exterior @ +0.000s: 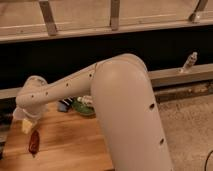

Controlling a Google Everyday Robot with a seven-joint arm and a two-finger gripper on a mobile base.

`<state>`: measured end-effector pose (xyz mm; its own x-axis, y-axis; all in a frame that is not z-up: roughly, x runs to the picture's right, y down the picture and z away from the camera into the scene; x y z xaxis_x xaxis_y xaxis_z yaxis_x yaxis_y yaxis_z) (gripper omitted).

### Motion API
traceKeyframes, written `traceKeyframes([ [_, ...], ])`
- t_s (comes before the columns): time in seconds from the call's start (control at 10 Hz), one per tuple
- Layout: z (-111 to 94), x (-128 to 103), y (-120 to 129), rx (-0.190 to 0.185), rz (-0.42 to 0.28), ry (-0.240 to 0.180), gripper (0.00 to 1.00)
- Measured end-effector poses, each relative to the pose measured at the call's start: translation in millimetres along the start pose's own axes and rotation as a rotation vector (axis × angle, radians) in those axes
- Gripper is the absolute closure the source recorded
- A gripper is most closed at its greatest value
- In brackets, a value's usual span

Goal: Place the pepper in the ceramic cup

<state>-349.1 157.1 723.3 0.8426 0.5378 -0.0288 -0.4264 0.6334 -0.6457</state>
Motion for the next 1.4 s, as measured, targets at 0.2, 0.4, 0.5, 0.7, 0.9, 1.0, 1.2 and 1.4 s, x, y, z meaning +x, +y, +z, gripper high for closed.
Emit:
traceKeyframes([
  [0.2,0.0,0.5,1.0,-0.002,-0.001,-0.002,0.20],
  [0.4,-6.8,2.2,-12.6,0.017,0.008,-0.010,0.20],
  [0.5,-8.6,3.4,-20.8,0.017,0.011,-0.009,0.20],
  [0.7,-4.7,10.7,-26.2,-0.004,0.030,-0.002,0.20],
  [0.9,9.8,20.0,-7.8,-0.044,0.046,0.005,0.20],
  [1.0,18.1,22.7,1.9,-0.060,0.052,0.014,0.20],
  [1.2,34.3,24.8,13.5,-0.089,0.058,0.032,0.20],
  [1.4,46.6,22.1,19.1,-0.100,0.058,0.059,0.20],
])
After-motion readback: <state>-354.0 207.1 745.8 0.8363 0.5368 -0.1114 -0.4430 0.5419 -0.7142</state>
